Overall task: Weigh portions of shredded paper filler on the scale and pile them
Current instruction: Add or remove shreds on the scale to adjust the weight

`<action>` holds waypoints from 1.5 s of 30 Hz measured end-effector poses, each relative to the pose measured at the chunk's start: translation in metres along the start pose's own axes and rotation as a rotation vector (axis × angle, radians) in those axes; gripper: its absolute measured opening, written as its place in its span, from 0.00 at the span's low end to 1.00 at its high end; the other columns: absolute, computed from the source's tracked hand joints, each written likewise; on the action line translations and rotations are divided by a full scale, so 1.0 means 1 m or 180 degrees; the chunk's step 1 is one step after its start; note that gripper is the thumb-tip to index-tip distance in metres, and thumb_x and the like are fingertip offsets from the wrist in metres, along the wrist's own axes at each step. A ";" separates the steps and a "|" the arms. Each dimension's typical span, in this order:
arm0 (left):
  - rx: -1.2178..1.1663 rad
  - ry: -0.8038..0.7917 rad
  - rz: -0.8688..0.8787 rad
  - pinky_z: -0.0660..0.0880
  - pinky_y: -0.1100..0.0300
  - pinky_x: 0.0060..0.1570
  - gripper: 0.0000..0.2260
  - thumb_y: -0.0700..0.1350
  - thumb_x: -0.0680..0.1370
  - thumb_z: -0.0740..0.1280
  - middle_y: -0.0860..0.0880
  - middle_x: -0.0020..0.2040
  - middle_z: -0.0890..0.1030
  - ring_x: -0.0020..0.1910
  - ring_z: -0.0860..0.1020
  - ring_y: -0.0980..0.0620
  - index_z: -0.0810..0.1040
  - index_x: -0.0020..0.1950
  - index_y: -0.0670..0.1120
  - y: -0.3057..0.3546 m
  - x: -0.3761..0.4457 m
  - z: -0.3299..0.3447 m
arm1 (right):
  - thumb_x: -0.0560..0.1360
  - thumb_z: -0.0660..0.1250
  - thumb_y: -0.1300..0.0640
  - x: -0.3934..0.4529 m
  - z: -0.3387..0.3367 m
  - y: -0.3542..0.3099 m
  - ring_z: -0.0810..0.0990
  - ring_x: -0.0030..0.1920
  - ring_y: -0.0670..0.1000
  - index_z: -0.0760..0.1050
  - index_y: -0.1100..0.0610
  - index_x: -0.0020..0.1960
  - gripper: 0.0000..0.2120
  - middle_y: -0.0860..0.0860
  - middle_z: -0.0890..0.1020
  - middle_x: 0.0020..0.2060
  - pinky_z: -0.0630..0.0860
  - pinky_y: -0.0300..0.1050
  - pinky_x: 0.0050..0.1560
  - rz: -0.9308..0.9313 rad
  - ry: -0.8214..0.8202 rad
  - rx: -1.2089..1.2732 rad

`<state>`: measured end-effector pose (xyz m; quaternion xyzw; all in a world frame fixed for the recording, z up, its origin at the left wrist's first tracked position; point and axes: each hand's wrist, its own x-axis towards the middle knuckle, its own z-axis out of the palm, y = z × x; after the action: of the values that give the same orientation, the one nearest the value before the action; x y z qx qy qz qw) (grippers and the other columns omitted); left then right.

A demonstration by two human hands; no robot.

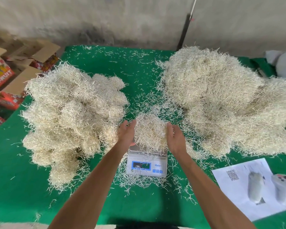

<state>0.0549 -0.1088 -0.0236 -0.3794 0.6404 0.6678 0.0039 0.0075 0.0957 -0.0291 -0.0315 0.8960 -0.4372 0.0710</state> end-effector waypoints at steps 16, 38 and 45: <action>0.1227 -0.0660 0.0098 0.63 0.40 0.73 0.70 0.73 0.46 0.77 0.47 0.81 0.57 0.77 0.61 0.41 0.50 0.81 0.55 0.074 -0.006 -0.007 | 0.81 0.61 0.33 0.030 -0.023 -0.099 0.78 0.45 0.40 0.79 0.47 0.59 0.20 0.42 0.81 0.52 0.76 0.41 0.48 -0.0535 -0.0528 0.1151; -0.0206 0.0290 0.0076 0.62 0.35 0.70 0.50 0.64 0.67 0.75 0.44 0.80 0.57 0.77 0.59 0.37 0.51 0.81 0.52 0.100 0.003 -0.075 | 0.86 0.60 0.54 0.112 -0.100 -0.104 0.75 0.37 0.46 0.64 0.62 0.78 0.23 0.48 0.75 0.40 0.81 0.45 0.48 0.0466 0.0471 0.1998; -0.1674 -0.0005 0.0121 0.83 0.48 0.42 0.37 0.31 0.75 0.69 0.47 0.75 0.66 0.40 0.78 0.52 0.64 0.75 0.62 0.105 -0.004 -0.053 | 0.80 0.64 0.36 0.062 -0.055 -0.108 0.80 0.44 0.49 0.67 0.58 0.77 0.35 0.53 0.79 0.63 0.81 0.45 0.44 -0.0572 -0.1151 0.0512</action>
<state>0.0325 -0.1710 0.0730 -0.3548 0.4518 0.8115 -0.1069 -0.0632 0.0646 0.0837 -0.1834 0.8245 -0.4991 0.1937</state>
